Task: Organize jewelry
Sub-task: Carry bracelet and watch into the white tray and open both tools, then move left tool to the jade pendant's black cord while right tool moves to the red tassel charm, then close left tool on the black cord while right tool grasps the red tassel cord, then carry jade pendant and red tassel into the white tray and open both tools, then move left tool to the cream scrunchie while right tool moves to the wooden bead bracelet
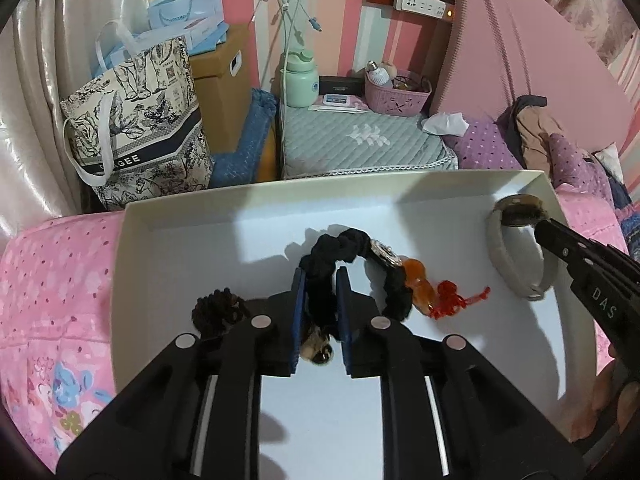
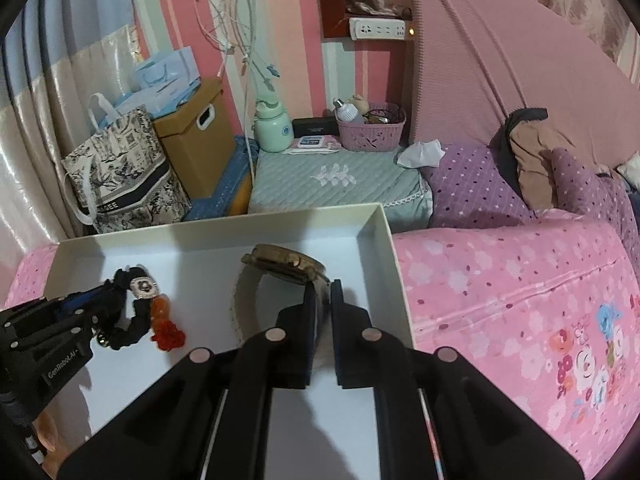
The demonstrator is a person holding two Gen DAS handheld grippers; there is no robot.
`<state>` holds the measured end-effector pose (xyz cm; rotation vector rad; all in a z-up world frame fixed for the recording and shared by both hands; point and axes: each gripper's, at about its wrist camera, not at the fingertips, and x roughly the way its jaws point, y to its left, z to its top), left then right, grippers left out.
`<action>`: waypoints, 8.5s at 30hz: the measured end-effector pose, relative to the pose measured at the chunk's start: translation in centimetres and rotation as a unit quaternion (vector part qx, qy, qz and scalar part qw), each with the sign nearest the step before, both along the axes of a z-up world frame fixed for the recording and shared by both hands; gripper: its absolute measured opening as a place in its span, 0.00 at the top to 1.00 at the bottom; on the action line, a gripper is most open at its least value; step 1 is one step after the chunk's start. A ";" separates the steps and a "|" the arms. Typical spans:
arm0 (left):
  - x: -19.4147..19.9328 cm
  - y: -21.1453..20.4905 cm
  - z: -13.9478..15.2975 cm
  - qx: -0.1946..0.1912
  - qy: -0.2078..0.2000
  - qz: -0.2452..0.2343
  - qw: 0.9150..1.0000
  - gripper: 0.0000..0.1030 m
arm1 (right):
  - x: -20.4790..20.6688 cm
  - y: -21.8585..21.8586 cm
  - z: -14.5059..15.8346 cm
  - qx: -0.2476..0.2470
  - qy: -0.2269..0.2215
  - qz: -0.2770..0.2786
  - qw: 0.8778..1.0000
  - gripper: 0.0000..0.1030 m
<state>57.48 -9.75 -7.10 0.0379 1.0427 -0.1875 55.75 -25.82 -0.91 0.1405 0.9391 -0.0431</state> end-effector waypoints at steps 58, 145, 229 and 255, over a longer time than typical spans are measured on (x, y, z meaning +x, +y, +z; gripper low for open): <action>-42.4 13.9 2.3 -0.026 -0.101 0.052 0.993 0.03 | -41.8 2.2 2.5 -0.042 -0.094 -0.006 0.995 0.11; -42.4 12.1 -2.6 0.022 -0.029 -0.014 0.999 0.77 | -42.0 3.2 -1.1 -0.046 -0.077 0.037 0.995 0.94; -7.4 5.4 1.1 0.005 -0.044 0.053 0.998 0.77 | -5.5 7.1 -1.4 0.048 -0.021 0.063 0.997 0.96; -16.0 6.4 11.6 0.017 -0.129 0.077 0.988 0.06 | -12.5 1.3 6.5 0.050 -0.067 -0.002 0.997 0.41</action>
